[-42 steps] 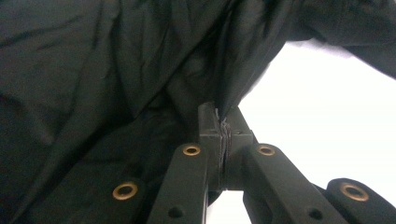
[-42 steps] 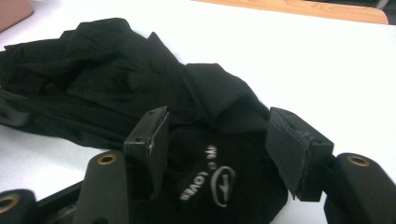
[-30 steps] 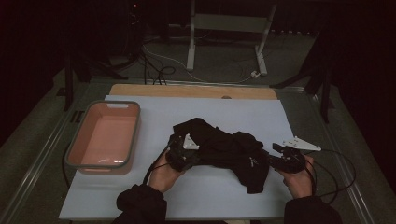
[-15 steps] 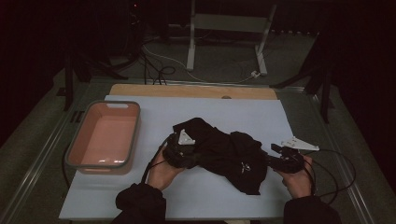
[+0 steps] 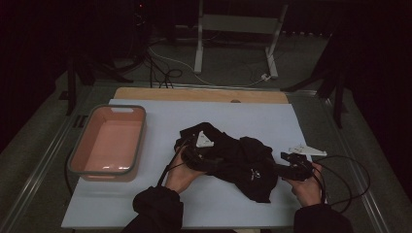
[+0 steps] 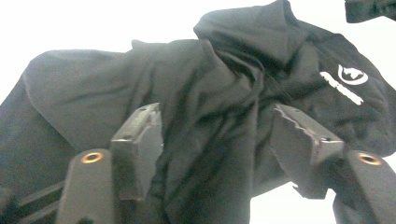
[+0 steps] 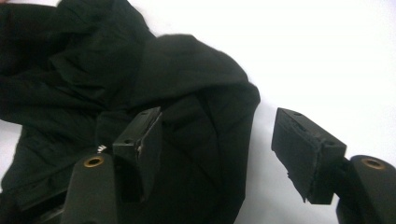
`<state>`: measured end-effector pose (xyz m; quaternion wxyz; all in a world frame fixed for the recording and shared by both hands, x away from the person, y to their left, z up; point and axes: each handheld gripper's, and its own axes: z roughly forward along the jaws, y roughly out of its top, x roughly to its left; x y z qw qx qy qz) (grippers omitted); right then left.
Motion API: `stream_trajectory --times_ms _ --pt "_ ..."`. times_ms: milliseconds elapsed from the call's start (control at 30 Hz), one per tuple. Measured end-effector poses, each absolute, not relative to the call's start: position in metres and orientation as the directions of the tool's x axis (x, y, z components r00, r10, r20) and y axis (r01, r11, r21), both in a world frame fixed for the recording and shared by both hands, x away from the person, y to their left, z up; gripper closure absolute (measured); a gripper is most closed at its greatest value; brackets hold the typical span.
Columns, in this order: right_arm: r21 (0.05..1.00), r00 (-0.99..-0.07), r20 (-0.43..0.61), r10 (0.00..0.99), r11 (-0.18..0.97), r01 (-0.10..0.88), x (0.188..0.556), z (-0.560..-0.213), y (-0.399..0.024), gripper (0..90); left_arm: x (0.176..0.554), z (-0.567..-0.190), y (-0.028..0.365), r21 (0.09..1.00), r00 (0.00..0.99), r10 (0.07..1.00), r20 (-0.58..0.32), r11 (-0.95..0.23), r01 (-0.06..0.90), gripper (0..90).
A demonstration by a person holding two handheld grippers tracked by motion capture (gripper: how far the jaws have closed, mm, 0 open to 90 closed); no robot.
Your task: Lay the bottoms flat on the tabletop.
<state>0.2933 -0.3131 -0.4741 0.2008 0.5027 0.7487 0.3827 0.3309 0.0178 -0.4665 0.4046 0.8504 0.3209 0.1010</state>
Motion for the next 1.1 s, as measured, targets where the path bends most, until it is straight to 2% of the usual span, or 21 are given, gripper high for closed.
stream_trajectory --times_ms 67,100,433,500,567,667,800,900,933,1000,1100 --pt "0.772 -0.410 0.087 0.908 0.199 0.604 0.294 -0.475 -0.313 32.4 0.335 -0.467 0.016 0.757 0.767 0.638 -0.066 -0.469 0.455 32.0" --pt "0.753 -0.401 0.097 0.911 0.196 0.628 0.297 -0.480 -0.313 30.7 0.338 -0.467 0.015 0.757 0.762 0.645 -0.055 -0.470 0.453 22.7" --pt "0.683 -0.386 0.138 0.912 0.195 0.704 0.305 -0.494 -0.314 32.0 0.362 -0.476 0.008 0.714 0.736 0.677 0.002 -0.517 0.473 9.1" --pt "0.656 -0.385 0.151 0.910 0.199 0.728 0.307 -0.498 -0.314 35.7 0.366 -0.482 0.006 0.691 0.728 0.685 0.016 -0.534 0.487 3.0" --pt "0.651 -0.384 0.155 0.910 0.199 0.733 0.307 -0.499 -0.313 37.4 0.369 -0.488 0.004 0.670 0.725 0.689 0.012 -0.544 0.506 1.5" --pt "0.633 -0.392 0.158 0.907 0.211 0.744 0.308 -0.501 -0.312 45.2 0.372 -0.494 0.001 0.644 0.723 0.690 0.020 -0.562 0.519 0.9" --pt "0.623 -0.402 0.137 0.906 0.237 0.746 0.309 -0.503 -0.309 60.2 0.373 -0.503 -0.004 0.612 0.733 0.680 0.037 -0.595 0.521 7.1" --pt "0.623 -0.394 0.136 0.909 0.231 0.747 0.310 -0.501 -0.310 81.2 0.374 -0.508 -0.006 0.591 0.745 0.666 0.036 -0.615 0.522 17.0" --pt "0.627 -0.392 0.135 0.910 0.228 0.745 0.310 -0.500 -0.311 85.4 0.374 -0.509 -0.007 0.581 0.749 0.661 0.042 -0.626 0.520 20.1" --pt "0.635 -0.397 0.132 0.908 0.231 0.738 0.310 -0.498 -0.312 86.6 0.374 -0.509 -0.007 0.573 0.757 0.653 0.021 -0.628 0.527 27.7" --pt "0.646 -0.393 0.114 0.913 0.232 0.727 0.310 -0.495 -0.311 87.0 0.373 -0.507 -0.006 0.570 0.774 0.633 -0.020 -0.629 0.529 50.8"
